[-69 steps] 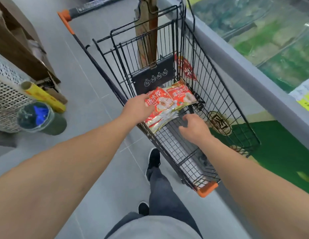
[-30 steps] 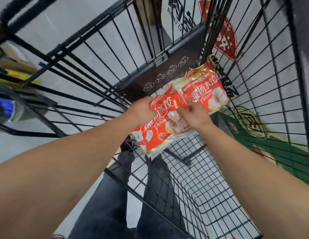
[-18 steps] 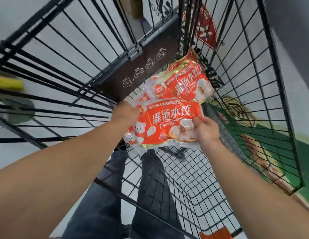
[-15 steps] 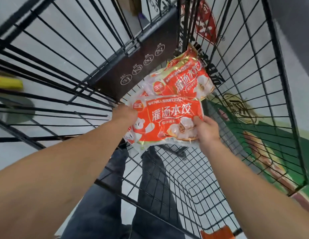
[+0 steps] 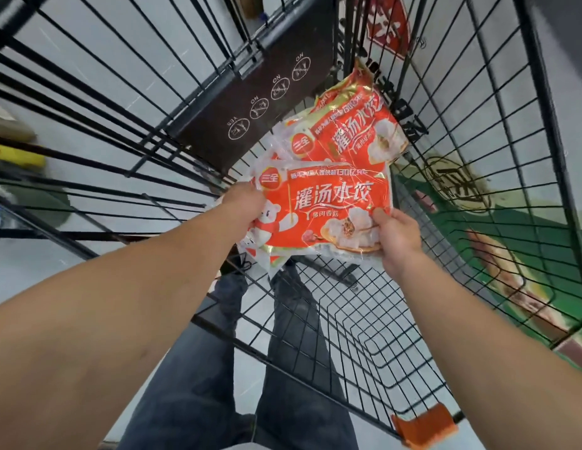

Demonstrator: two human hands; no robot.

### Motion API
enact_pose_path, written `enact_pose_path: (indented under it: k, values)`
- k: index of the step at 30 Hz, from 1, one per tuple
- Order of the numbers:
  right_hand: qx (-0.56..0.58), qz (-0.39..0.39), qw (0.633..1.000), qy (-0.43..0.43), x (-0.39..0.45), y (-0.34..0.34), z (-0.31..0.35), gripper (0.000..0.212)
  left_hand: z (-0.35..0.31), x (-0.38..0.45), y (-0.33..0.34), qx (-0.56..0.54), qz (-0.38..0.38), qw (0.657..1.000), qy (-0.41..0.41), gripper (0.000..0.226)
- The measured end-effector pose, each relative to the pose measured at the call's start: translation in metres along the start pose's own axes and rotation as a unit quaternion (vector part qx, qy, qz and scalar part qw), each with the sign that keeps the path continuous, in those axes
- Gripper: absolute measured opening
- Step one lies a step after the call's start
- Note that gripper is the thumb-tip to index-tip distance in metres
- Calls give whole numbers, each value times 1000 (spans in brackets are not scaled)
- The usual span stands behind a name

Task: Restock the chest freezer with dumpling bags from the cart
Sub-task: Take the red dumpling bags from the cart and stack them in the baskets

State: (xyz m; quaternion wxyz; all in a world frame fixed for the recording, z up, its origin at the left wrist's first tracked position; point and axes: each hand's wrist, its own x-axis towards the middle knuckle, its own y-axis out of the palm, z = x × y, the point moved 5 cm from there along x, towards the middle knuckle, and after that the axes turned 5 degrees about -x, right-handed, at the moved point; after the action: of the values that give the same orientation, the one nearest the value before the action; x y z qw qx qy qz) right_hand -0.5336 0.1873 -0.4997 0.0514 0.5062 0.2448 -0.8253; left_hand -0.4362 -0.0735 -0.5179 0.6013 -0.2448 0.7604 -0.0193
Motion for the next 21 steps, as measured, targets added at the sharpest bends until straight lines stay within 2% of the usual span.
enact_pose_path:
  k: [2, 5, 9, 13, 18, 21]
  values:
    - [5, -2, 1000, -6, -9, -3, 0, 8, -2, -8, -1, -27, 22, 999, 13, 30]
    - [24, -9, 999, -23, -27, -8, 6, 10, -8, -23, -8, -66, 39, 996, 36, 10]
    - [58, -18, 997, -48, -59, -18, 13, 12, -26, -33, -21, -44, 43, 993, 97, 20]
    - [85, -48, 992, -75, -98, -34, 10, 12, -35, -27, -27, -29, 59, 986, 152, 11]
    - [144, -92, 979, -113, -177, -56, -16, 14, -61, -145, -45, -27, 110, 963, 243, 14]
    - [173, -117, 970, -124, -212, -69, -28, 15, -61, -188, -46, -37, 133, 955, 262, 20]
